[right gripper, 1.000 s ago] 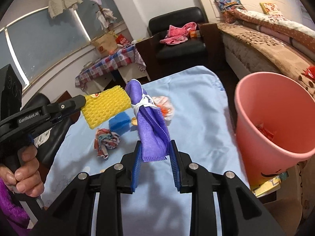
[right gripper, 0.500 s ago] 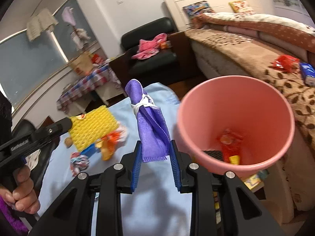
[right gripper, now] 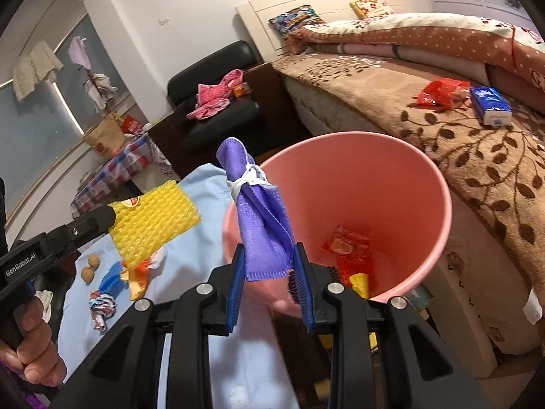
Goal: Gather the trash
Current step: 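Carry the yellow pad and purple cloth in both grippers over the pink bucket, then open both grippers to drop the pad and cloth into the bucket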
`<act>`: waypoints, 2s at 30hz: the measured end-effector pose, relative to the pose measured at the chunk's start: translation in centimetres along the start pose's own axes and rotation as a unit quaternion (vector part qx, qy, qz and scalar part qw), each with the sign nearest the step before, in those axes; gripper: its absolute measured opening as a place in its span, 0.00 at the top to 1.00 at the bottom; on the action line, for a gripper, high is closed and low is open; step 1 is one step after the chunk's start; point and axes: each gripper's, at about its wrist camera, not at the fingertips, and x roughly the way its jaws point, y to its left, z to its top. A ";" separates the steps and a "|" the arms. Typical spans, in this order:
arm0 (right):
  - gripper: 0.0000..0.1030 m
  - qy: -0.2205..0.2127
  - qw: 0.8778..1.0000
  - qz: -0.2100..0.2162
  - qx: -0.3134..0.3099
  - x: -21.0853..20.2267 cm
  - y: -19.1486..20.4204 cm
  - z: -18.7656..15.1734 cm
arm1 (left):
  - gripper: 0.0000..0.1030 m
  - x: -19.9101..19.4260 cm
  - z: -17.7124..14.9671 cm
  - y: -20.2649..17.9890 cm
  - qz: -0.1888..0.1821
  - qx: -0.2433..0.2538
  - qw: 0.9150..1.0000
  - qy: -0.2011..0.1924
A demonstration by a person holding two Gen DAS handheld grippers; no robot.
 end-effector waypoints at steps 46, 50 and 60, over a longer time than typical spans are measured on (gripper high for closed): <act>0.55 0.007 0.998 -0.056 0.028 2.1 -3.8 0.5 | 0.63 7.7 1.3 -4.4 -0.052 0.030 0.997 0.050; 0.54 0.011 0.998 -0.051 0.032 2.0 -3.7 0.3 | 0.63 6.7 1.2 -4.2 -0.052 0.030 0.997 0.042; 0.54 0.003 0.999 -0.040 0.021 0.5 -1.8 0.0 | 0.63 3.6 0.2 -3.2 -0.039 0.042 0.998 0.021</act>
